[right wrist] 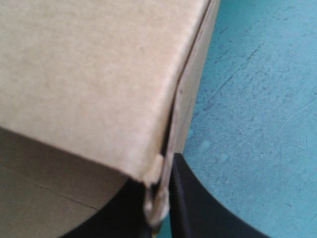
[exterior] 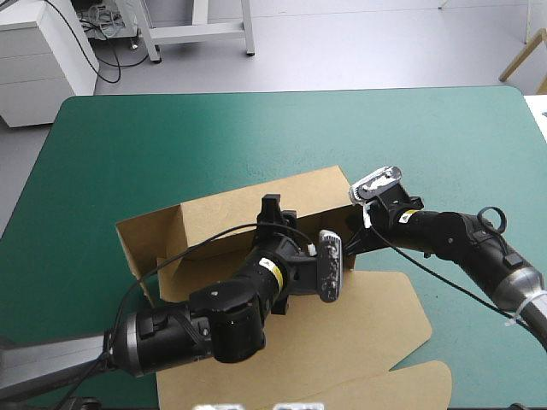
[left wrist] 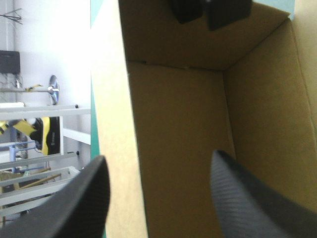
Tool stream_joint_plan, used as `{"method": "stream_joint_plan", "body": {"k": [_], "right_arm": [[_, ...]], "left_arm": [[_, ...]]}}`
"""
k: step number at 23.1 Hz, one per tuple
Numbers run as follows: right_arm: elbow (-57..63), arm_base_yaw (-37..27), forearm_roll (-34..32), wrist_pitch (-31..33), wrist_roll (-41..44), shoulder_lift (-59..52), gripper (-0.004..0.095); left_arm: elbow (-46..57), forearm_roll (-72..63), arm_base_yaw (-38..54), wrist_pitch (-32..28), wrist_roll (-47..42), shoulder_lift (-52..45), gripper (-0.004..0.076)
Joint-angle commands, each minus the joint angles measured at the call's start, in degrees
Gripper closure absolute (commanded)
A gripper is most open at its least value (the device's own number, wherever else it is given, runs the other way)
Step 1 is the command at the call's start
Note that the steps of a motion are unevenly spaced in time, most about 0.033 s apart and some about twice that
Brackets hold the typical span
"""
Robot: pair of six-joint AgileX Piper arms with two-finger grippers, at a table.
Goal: Fold the box
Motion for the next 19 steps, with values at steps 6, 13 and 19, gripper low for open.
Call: {"method": "stream_joint_plan", "body": {"k": [6, 13, 19], "right_arm": [[-1.6, -0.1, -13.3, -2.9, 11.1, -1.7, 0.0926], [-1.7, -0.1, -21.8, -4.0, 18.4, -2.1, 0.0927], [-1.8, -0.1, -28.1, -3.0, 25.8, -3.8, 0.0927]], "left_arm": [[-9.8, -1.7, 9.7, 3.8, 1.3, -2.0, 0.0724], [-13.9, -10.2, 25.6, 6.5, 1.3, -3.5, 0.0721], [-13.9, -20.3, 34.7, 6.9, 1.3, -7.9, 0.072]]}}
